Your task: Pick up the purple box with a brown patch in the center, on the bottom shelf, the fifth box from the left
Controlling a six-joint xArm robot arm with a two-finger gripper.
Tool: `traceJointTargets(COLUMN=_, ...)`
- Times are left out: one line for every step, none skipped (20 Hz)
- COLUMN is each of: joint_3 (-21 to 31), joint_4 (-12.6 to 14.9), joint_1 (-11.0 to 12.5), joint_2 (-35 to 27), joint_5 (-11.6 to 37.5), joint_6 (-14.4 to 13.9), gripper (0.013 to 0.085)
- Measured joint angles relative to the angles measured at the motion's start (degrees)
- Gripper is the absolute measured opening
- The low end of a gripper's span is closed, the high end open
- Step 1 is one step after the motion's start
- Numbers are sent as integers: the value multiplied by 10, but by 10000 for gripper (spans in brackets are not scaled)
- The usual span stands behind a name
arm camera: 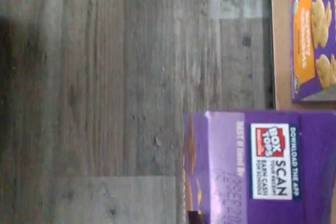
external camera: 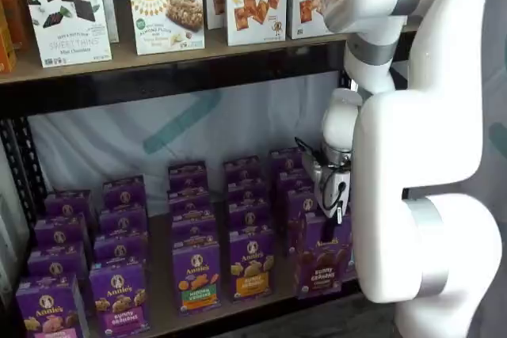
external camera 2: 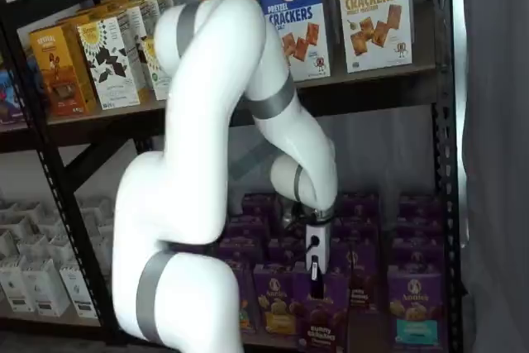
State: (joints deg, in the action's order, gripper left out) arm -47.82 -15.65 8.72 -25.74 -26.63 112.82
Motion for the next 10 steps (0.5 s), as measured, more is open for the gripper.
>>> traceJointTargets(joint_3=16, joint_4=-5, joint_1=-2, joint_2=15, joint_5=4, joint_6=2, gripper=330)
traceJointTargets(joint_3=37, joint_4=-11, joint_1=-5, joint_2=35, joint_5=9, joint_6=5, gripper=330)
traceJointTargets(joint_3=54, joint_4=-15, joint_1=-8, joint_2=52, joint_5=12, joint_6=6, gripper=330)
traceJointTargets(joint_3=70, joint_4=-19, joint_1=-11, joint_2=68, joint_5=16, joint_6=7, gripper=330)
traceJointTargets(joint_3=85, joint_4=-22, joint_1=-14, joint_2=84, joint_5=20, joint_6=7, gripper=330)
traceJointTargets(joint_3=104, joint_4=-22, joint_1=-17, joint_2=105, joint_5=22, joint_6=3, gripper=330)
traceJointTargets(joint_3=118, joint_4=-20, joint_1=-19, joint_2=120, joint_5=24, joint_6=-1, gripper=330)
traceJointTargets(joint_3=132, joint_4=-17, joint_1=-22, joint_2=137, joint_5=25, joint_6=-7, gripper=330)
traceJointTargets(joint_3=146, joint_4=-12, joint_1=-24, joint_2=153, joint_5=25, joint_6=-14, gripper=330)
traceJointTargets(joint_3=162, joint_4=-4, joint_1=-27, joint_2=174, joint_5=25, joint_6=-25, gripper=330)
